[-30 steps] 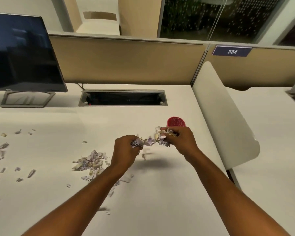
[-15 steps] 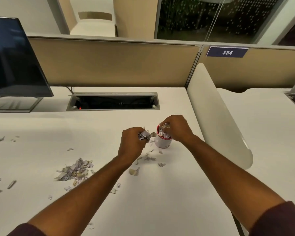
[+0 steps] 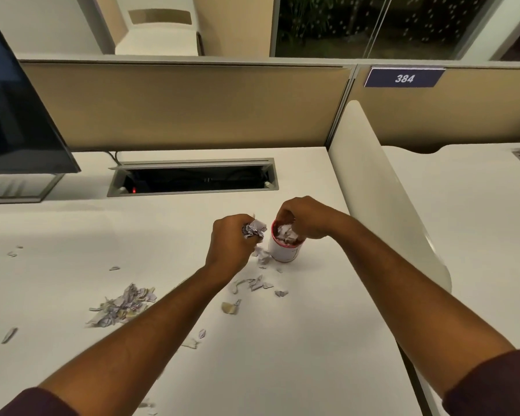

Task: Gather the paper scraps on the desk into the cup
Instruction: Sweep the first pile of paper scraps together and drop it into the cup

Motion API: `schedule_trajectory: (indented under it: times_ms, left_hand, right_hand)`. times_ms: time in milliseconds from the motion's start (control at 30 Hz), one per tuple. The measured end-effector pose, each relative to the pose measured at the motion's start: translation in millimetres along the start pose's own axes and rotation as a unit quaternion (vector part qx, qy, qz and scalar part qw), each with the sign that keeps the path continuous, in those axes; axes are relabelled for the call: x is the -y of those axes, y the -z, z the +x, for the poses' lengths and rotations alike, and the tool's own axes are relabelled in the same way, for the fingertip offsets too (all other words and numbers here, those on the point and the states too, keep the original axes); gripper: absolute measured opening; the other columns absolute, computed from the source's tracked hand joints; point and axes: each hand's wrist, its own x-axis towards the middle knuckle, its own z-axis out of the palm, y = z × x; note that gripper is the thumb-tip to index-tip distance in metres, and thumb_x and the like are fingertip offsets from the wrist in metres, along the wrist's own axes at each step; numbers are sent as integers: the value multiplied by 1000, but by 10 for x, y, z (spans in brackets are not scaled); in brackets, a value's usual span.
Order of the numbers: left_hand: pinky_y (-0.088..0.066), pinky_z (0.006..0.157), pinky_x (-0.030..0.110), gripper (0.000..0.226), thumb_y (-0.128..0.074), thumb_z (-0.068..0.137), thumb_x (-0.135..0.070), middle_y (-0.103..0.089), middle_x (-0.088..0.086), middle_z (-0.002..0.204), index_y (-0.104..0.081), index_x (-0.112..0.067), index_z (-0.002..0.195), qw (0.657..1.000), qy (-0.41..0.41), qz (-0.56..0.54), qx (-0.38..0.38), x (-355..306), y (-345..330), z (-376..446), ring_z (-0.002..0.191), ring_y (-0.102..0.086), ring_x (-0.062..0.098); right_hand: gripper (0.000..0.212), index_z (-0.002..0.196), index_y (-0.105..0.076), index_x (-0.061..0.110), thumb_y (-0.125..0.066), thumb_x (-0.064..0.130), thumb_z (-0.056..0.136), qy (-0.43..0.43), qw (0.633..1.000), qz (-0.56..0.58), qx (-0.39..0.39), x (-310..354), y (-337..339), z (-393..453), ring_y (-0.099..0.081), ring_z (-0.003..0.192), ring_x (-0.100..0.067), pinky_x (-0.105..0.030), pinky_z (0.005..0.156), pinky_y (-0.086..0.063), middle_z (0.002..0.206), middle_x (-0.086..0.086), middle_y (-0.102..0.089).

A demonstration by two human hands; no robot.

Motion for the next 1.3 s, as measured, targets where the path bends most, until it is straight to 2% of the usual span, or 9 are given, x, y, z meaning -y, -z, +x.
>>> schedule_trajectory:
  times_ms: [233,367,600,700,867,967,1100,1200,1300]
  left_hand:
    - [-61,77,40,24,-81,82,-14,-75,9,96,-75,-9,104,998,-27,38,42,-243,-215,101,78,-71,23]
    - [-56,93,38,39,-81,82,-21,-73,9,114,-71,-11,118,990,-21,90,107,-410,-419,230,97,-68,26]
    - [-54,94,36,68,-91,68,-20,-64,6,129,-61,-20,129,984,-18,116,135,-389,-492,340,119,-59,25]
    - [-56,92,35,62,-86,73,-13,-61,5,133,-61,-20,129,991,-13,63,121,-324,-463,350,117,-61,24]
    - [-48,67,12,38,-65,88,2,-67,2,121,-67,-20,118,999,-23,2,43,-150,-388,307,93,-65,13]
    - [-52,79,21,57,-70,78,3,-58,4,127,-59,-22,128,999,-25,28,31,5,-396,258,108,-59,21]
    - [-37,115,43,105,-90,67,-25,-33,5,157,-29,-20,153,982,11,55,182,131,-532,237,142,-34,26]
    - [-35,114,36,113,-92,63,-38,-38,4,157,-28,-18,153,983,0,24,180,136,-677,249,142,-37,22]
    - [-51,100,35,91,-93,62,-34,-60,1,135,-46,-20,139,991,-11,4,130,180,-708,285,122,-58,23]
  right_hand:
    - [25,82,-68,20,-75,-3,80,-57,972,113,-200,-148,-95,-48,-66,87,-20,-17,58,-40,94,-3,-73]
    - [16,87,-73,17,-71,1,86,-79,938,192,-278,-215,-191,-115,-68,82,-16,-25,73,-55,91,0,-74]
    - [20,87,-74,15,-65,-3,85,-86,925,232,-290,-282,-263,-184,-70,80,-17,-28,75,-59,91,-1,-75]
    - [23,86,-74,17,-63,-4,85,-92,921,242,-290,-286,-328,-188,-68,78,-14,-25,72,-56,89,1,-74]
    - [18,85,-75,17,-66,1,86,-99,901,266,-327,-329,-518,-189,-67,79,-12,-22,72,-54,87,4,-75]
    - [18,94,-75,17,-64,3,89,-128,877,283,-367,-384,-662,-186,-67,85,-12,-21,78,-51,97,5,-75]
    - [24,112,-72,12,-59,2,94,-158,865,326,-347,-421,-899,-155,-68,99,-16,-25,87,-52,114,-1,-72]
    - [28,118,-70,12,-56,3,96,-147,859,365,-326,-405,-1066,-137,-67,102,-15,-18,84,-51,117,-1,-72]
    - [32,125,-66,13,-52,1,98,-157,839,400,-334,-415,-1196,-138,-66,109,-17,-19,91,-50,122,-1,-71]
